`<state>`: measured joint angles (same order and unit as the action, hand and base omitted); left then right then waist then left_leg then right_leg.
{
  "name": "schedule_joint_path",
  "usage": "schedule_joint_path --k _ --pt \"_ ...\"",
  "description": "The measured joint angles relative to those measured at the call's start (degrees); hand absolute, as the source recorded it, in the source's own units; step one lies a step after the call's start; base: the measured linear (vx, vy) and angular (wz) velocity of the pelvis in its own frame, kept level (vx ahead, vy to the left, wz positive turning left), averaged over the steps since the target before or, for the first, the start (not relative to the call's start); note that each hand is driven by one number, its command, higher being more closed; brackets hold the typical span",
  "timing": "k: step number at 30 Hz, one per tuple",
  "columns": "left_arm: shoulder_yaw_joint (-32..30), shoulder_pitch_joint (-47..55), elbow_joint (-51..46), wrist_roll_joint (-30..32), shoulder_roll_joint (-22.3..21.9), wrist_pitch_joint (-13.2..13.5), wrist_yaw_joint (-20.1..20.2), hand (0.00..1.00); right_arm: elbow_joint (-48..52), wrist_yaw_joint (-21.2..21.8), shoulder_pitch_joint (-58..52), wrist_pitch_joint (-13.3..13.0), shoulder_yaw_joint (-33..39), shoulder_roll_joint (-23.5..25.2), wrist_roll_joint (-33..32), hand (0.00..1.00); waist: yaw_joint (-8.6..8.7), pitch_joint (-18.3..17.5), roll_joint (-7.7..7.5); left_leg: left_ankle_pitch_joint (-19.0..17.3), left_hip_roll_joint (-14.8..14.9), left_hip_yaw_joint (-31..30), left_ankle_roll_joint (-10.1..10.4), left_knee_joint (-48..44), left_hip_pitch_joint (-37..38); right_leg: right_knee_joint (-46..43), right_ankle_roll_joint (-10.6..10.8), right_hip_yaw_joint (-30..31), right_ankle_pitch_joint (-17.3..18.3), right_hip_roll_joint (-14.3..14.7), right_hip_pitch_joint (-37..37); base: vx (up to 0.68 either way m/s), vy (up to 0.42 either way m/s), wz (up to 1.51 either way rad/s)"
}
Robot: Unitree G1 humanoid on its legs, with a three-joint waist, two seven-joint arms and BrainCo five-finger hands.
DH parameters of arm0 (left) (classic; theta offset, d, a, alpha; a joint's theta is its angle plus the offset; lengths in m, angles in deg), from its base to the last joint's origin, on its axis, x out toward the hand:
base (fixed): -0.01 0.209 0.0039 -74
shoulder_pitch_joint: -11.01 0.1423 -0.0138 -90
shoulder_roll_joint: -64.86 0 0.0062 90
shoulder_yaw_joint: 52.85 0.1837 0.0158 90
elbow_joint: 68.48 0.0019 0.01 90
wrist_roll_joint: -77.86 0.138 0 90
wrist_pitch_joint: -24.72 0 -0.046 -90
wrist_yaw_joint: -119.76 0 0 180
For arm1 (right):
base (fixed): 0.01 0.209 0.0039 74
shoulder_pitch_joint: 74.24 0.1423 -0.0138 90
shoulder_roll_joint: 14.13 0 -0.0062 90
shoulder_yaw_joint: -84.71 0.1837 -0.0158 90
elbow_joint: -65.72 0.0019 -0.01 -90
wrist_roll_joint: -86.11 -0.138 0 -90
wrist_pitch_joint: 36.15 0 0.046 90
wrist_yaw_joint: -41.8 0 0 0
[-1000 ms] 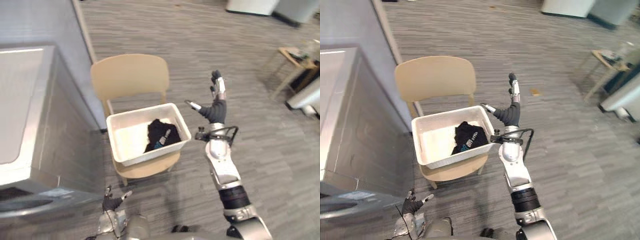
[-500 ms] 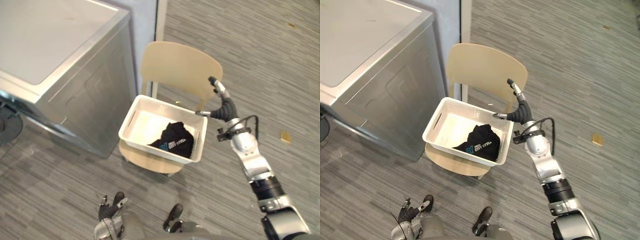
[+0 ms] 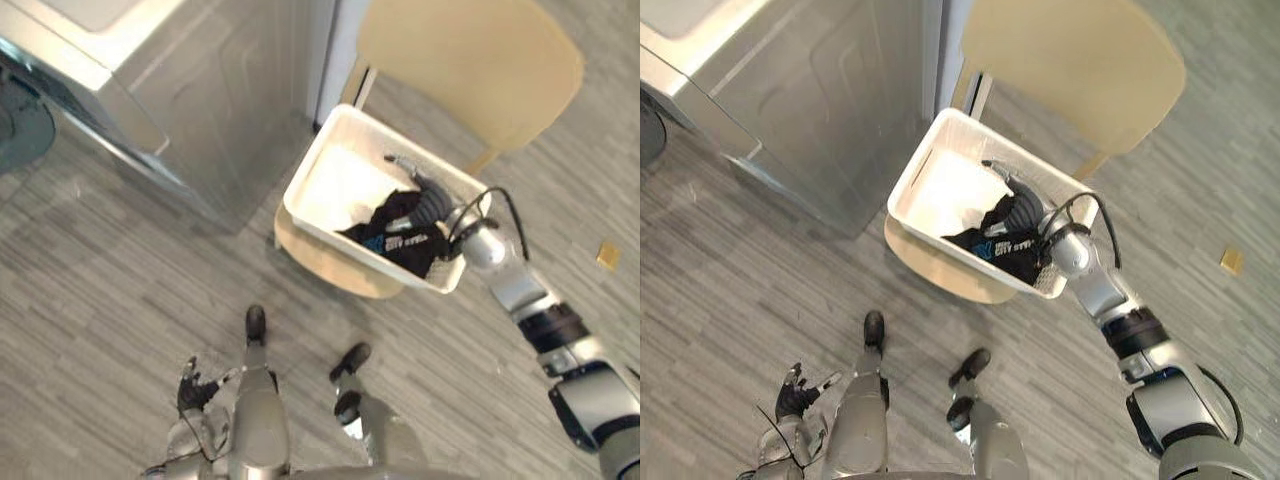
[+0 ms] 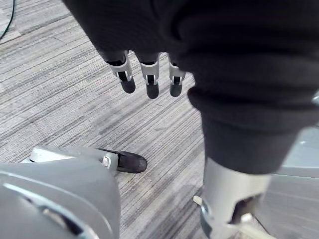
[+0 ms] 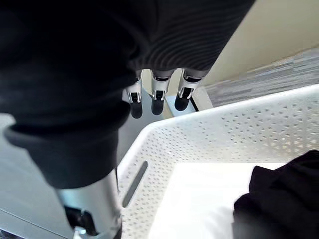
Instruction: Pick up the laundry basket with both hands and put the clothes into the washing machine.
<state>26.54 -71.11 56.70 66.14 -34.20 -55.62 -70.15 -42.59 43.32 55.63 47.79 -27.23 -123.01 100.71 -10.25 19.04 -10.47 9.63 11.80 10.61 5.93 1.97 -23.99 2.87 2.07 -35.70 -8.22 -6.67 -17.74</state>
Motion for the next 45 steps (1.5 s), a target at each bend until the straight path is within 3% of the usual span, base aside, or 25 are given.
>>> schedule_joint_path --k 6,11,19,23,30,31,37,41,45 --pt "3.42 -3.90 -4.75 -4.07 0.59 0.42 -0.11 0.00 -11.79 -0.36 8.89 2.95 -1.17 -0.37 6.71 0.00 0.08 4.46 -0.11 0.75 -1.07 -2.64 -0.92 -0.93 -5.47 1.36 -0.09 -1.87 -1.36 -0.31 -2.98 0.03 0.071 0.15" --pt "4.58 -5.10 -5.59 -8.65 0.81 0.68 -0.12 0.00 -22.59 -2.63 17.05 6.30 -1.20 -0.51 8.52 0.00 -0.05 7.24 -0.06 0.88 -1.47 -2.90 -1.06 -0.94 -7.64 1.46 -0.01 -1.80 -1.76 -0.58 -4.86 0.03 0.079 0.04" --pt "6.30 -7.03 -6.56 -12.08 1.67 0.93 -0.08 0.00 -33.35 -2.80 20.99 6.72 -1.18 -1.83 8.34 0.00 0.03 8.64 0.03 0.87 -1.55 -4.26 -1.08 -2.13 -11.26 1.51 -0.09 -1.81 -1.87 -0.50 -7.33 0.05 0.089 0.03" --pt "6.47 -7.05 -6.79 -17.50 1.55 2.04 -0.08 0.00 -37.96 -3.00 21.88 6.55 -1.12 -2.01 8.55 0.00 -0.09 8.83 0.28 0.87 -1.56 -4.74 -1.08 -2.42 -13.22 1.84 -0.30 -1.84 -2.52 -0.42 -8.82 0.03 0.099 0.00" --pt "7.96 -7.02 -16.43 -21.63 -0.59 3.15 1.34 0.00 -38.77 -6.03 22.12 6.19 -0.58 -6.07 11.34 0.00 -0.77 9.27 1.09 0.78 -1.33 -5.20 -0.97 -2.82 -17.45 1.96 -0.18 -2.63 -3.32 -0.74 -12.20 0.00 0.126 0.02" --pt "8.79 -7.02 -17.77 -21.62 -0.86 3.16 1.81 0.00 -38.77 -6.71 22.12 6.17 -0.55 -7.04 11.65 1.00 -1.03 9.41 1.32 0.60 -1.24 -5.31 -0.89 -2.87 -18.18 1.72 -0.18 -2.97 -3.32 -1.01 -12.84 -0.03 0.153 0.00" --pt "11.25 -6.91 -21.71 -21.39 -6.28 3.13 2.99 0.00 -36.77 -9.09 22.00 5.97 0.80 -11.08 11.75 1.00 -1.51 9.11 2.41 0.54 -0.60 -3.82 -0.96 -4.22 -22.03 0.15 -0.18 -3.56 -3.28 -1.45 -16.62 -0.01 0.098 -0.04" --pt "11.73 -6.89 -21.70 -21.23 -6.92 3.20 3.33 0.00 -35.66 -9.34 20.66 4.68 3.91 -10.58 8.05 1.00 -1.71 8.72 2.54 0.92 -0.12 -2.61 -0.99 -4.99 -22.28 0.15 -0.18 -3.19 -3.28 -1.34 -17.04 0.02 0.068 -0.10" --pt "12.04 -6.84 -21.72 -21.24 -9.34 3.24 2.32 0.00 -34.30 -11.64 17.76 4.90 6.33 -8.46 4.00 1.00 -1.64 5.96 4.54 1.09 0.23 -1.88 -1.20 -7.23 -23.18 0.15 -0.19 -2.87 -3.30 -1.38 -17.23 0.04 0.087 -0.06"
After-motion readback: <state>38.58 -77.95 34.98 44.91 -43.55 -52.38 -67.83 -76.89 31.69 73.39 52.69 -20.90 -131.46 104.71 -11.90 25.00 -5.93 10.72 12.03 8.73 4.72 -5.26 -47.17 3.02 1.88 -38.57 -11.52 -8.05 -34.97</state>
